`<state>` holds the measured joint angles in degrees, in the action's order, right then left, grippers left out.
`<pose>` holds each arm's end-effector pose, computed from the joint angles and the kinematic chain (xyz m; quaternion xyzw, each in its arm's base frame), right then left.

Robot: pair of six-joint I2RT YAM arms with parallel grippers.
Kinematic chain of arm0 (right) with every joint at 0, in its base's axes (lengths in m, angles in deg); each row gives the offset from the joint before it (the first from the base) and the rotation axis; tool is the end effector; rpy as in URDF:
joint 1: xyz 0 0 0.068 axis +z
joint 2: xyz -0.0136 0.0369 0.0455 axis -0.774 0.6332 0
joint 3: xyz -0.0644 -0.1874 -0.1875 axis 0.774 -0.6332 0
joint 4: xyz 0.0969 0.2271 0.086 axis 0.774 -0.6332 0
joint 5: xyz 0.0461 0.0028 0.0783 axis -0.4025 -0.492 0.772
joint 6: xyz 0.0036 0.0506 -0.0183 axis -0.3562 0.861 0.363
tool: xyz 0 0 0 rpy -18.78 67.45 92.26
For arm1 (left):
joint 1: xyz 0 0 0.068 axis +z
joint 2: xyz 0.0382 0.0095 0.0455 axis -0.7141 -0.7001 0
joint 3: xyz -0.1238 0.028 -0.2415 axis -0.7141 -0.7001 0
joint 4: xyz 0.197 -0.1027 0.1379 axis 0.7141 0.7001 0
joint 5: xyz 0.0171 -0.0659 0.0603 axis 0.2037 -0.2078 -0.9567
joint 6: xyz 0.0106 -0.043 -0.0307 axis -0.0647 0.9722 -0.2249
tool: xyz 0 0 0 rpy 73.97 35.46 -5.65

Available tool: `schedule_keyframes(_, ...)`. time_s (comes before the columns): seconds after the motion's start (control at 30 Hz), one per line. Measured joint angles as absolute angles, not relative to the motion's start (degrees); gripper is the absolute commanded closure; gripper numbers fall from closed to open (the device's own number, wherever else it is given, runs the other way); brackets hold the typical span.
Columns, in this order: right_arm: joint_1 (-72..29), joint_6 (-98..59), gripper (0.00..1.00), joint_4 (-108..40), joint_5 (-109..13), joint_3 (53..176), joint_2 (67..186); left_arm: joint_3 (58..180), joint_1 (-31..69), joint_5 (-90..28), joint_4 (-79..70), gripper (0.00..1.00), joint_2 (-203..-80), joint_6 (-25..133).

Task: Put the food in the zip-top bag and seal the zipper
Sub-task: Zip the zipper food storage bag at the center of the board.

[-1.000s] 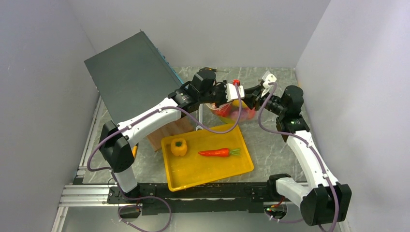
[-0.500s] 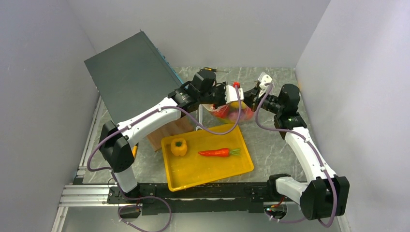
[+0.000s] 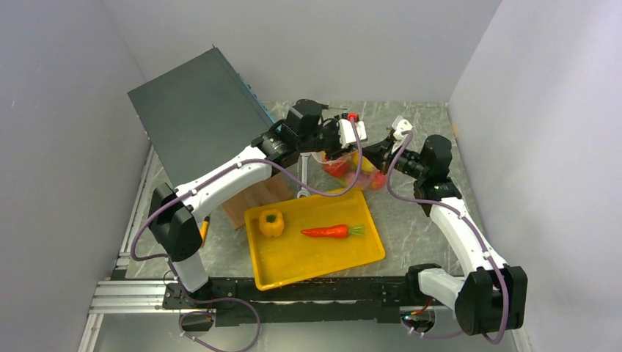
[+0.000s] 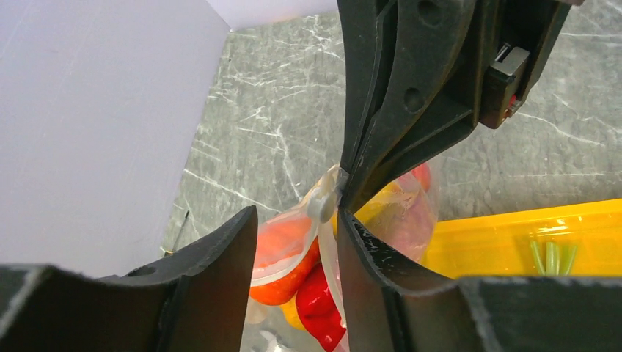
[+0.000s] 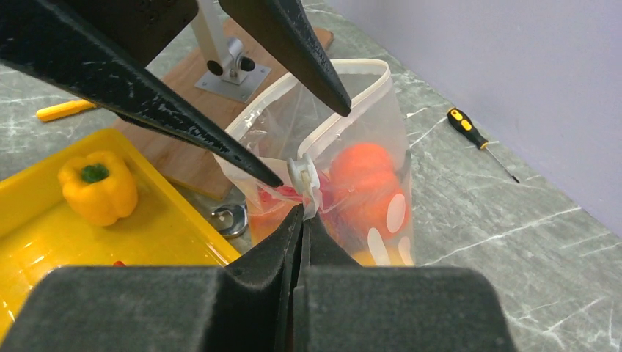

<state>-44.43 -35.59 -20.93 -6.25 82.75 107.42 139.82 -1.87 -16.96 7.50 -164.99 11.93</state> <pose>0.2405 0.0535 0.3157 -0.3651 0.6338 0.2927 0.6158 0.2695 -0.3135 0.3804 0.5836 0.5338 -0.2399 0.5630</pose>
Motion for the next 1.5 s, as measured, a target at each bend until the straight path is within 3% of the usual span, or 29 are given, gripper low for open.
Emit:
schedule_keyframes(0.2, -44.43, -35.17, 1.00, -20.21, -6.20, 82.64, 107.00, 139.95, -1.76, -15.63, 7.24, 0.62, -164.99, 12.23)
schedule_keyframes(0.43, -44.43, -34.71, 1.00, -19.11, -6.16, 82.25, 106.26, 143.30, -1.76, -11.61, 9.47, 0.77, -165.36, 12.58)
schedule_keyframes(0.7, -44.48, -34.08, 1.00, -18.11, -6.14, 81.50, 106.00, 144.89, -1.74, -8.59, 11.98, 0.64, -165.51, 13.22)
schedule_keyframes(1.27, -44.48, -33.71, 1.00, -17.80, -5.20, 81.31, 105.63, 148.67, -1.50, -7.76, 15.19, 0.69, -169.31, 13.20)
schedule_keyframes(1.5, -44.50, -33.67, 1.00, -17.72, -5.11, 81.02, 105.34, 147.78, -0.76, -8.29, 15.48, 0.54, -169.20, 13.00)
